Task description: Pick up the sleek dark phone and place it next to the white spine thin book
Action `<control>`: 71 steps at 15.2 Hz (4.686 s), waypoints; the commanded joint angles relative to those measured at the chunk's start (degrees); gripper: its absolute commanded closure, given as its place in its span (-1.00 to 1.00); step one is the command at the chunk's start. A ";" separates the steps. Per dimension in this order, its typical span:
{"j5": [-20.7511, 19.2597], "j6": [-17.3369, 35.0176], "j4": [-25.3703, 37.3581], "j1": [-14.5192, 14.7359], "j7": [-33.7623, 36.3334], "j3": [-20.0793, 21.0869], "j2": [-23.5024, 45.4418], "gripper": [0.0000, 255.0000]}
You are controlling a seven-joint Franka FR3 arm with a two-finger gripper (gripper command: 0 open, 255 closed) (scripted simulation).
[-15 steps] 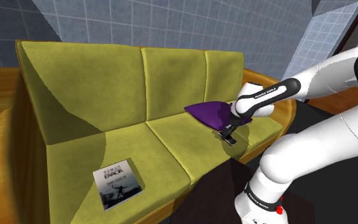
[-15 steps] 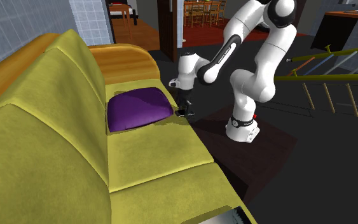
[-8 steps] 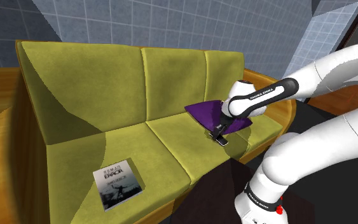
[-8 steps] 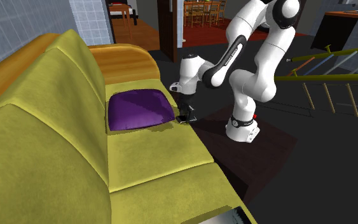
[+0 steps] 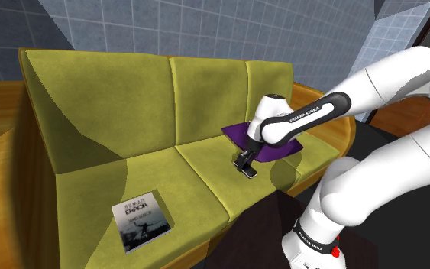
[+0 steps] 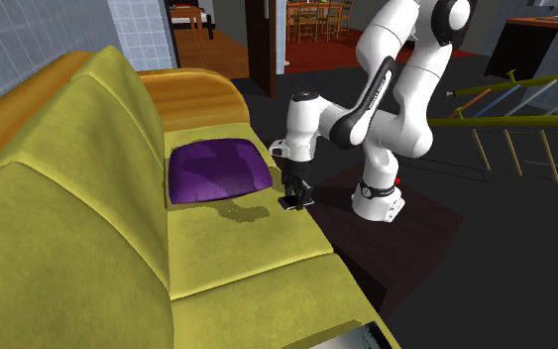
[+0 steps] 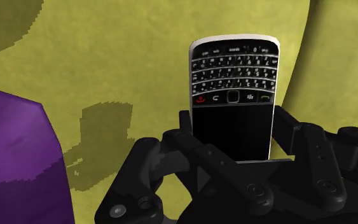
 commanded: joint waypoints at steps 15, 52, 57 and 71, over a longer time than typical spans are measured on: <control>10.28 2.59 17.66 16.11 21.86 15.70 20.33 1.00; 5.08 -14.19 82.66 30.78 46.24 23.44 69.12 1.00; 4.86 -11.65 82.35 30.88 46.45 23.27 71.34 1.00; 4.76 -10.66 82.29 30.93 46.55 23.20 72.28 -1.00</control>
